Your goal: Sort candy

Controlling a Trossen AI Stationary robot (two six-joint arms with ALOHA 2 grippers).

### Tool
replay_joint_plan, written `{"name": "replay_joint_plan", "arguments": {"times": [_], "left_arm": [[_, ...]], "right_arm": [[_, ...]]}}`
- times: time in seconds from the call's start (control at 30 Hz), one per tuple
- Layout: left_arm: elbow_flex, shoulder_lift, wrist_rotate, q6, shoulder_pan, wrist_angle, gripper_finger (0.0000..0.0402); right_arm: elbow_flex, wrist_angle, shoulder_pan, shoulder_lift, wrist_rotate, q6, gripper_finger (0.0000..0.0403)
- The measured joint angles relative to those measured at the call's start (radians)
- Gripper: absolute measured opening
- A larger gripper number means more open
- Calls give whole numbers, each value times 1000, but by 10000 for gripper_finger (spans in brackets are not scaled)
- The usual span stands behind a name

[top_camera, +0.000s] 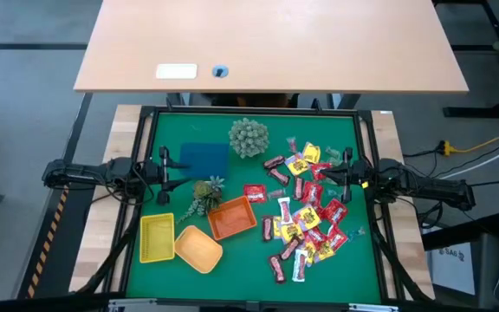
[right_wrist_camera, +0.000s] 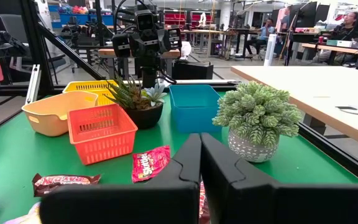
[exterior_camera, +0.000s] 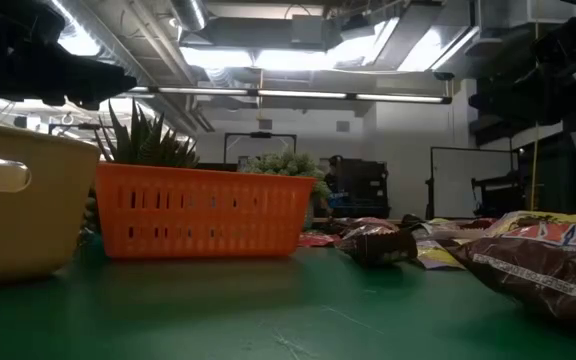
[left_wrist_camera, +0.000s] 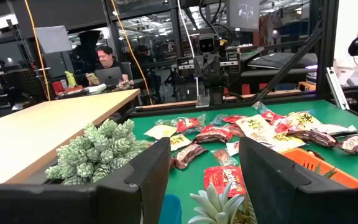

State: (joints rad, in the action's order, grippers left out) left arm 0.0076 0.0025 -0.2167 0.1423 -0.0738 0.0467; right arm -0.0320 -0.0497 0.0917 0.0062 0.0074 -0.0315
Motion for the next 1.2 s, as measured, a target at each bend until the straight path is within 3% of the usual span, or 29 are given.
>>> {"name": "replay_joint_plan", "arguments": {"times": [1.07, 1.2], "left_arm": [[0, 0, 0, 0, 0, 0, 179], [0, 0, 0, -11, 0, 0, 179]], "right_arm": [[0, 0, 0, 0, -18, 1, 7], [0, 2, 0, 0, -18, 80, 7]]}}
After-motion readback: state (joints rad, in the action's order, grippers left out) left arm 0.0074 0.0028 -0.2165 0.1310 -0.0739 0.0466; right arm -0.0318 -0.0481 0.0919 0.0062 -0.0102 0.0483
